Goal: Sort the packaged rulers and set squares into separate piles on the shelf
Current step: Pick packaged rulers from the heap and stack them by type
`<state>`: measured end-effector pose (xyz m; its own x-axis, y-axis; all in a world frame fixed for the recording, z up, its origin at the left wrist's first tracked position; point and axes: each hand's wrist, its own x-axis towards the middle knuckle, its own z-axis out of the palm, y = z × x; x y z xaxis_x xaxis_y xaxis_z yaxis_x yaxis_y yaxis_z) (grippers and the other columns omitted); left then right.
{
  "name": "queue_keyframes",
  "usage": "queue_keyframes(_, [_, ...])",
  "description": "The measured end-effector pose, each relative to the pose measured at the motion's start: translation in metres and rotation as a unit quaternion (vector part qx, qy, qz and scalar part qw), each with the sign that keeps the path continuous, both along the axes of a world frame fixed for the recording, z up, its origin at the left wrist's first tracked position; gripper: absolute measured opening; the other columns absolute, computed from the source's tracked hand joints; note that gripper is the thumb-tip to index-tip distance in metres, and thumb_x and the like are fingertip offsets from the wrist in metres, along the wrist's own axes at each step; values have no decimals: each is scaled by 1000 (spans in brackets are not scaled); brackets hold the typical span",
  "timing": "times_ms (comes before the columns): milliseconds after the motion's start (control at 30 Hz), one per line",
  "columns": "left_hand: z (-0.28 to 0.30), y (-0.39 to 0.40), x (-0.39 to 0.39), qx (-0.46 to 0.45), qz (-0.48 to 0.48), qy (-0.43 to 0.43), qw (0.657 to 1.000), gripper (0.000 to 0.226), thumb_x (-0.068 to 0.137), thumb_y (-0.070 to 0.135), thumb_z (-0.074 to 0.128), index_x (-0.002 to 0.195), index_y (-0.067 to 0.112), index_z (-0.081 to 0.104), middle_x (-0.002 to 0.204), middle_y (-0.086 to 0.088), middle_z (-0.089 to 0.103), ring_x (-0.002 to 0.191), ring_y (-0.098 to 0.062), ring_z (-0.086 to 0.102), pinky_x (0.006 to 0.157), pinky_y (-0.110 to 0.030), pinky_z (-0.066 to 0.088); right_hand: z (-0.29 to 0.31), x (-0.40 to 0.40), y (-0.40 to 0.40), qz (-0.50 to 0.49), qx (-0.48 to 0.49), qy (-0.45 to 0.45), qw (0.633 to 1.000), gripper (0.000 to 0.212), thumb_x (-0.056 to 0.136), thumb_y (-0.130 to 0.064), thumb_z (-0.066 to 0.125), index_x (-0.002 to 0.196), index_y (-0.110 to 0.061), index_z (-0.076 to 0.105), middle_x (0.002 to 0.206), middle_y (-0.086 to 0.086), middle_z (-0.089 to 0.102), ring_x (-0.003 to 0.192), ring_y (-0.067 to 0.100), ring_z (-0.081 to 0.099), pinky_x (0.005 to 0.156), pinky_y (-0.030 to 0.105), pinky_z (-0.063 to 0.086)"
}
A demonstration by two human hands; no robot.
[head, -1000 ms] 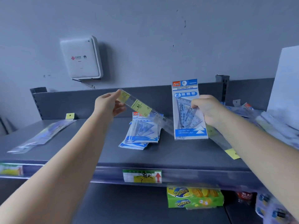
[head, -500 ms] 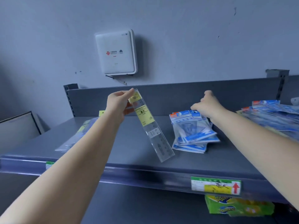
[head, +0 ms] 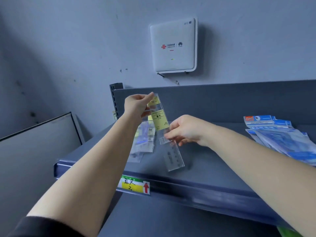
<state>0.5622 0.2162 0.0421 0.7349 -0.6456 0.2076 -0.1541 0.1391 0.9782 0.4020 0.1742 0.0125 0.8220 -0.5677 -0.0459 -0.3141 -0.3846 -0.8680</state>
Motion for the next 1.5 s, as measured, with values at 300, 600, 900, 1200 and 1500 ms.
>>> queue_keyframes(300, [-18, 11, 56, 152, 85, -210, 962, 42, 84, 30, 66, 117, 8, 56, 106, -4, 60, 96, -21, 59, 79, -30, 47, 1, 53, -13, -110, -249, 132, 953, 36, 87, -29, 61, 109, -1, 60, 103, 13, 67, 95, 28, 64, 72, 28, 51])
queue_keyframes(600, [-30, -3, -19, 317, 72, -564, 759, 32, 88, 28, 53, 118, 15, 55, 118, -4, 56, 110, -27, 51, 81, -31, 35, 12, -22, -36, -124, -579, 242, 768, 21, 90, -19, 45, 110, -15, 53, 106, 2, 57, 90, 24, 52, 56, 28, 29])
queue_keyframes(900, [-27, -40, -171, 239, 36, -695, 678, 31, 88, 36, 49, 110, 14, 51, 107, -1, 56, 103, -25, 51, 76, -31, 29, 2, -161, -49, -159, -629, 292, 703, 22, 93, -24, 43, 112, -15, 48, 111, 3, 52, 102, 24, 49, 70, 33, 29])
queue_keyframes(1200, [-34, -77, -315, 189, -27, -721, 666, 37, 92, 41, 45, 120, 17, 50, 116, 1, 56, 109, -23, 51, 85, -32, 37, -3, -305, -66, -215, -599, 307, 708, 29, 92, -30, 44, 117, -15, 48, 116, 3, 49, 109, 25, 46, 75, 33, 29])
queue_keyframes(1500, [-47, -104, -431, 178, -99, -687, 698, 43, 91, 44, 46, 127, 20, 48, 127, 2, 54, 119, -23, 48, 92, -34, 37, -10, -429, -80, -274, -524, 300, 748, 30, 92, -31, 45, 117, -15, 50, 119, 3, 51, 116, 26, 45, 84, 35, 35])
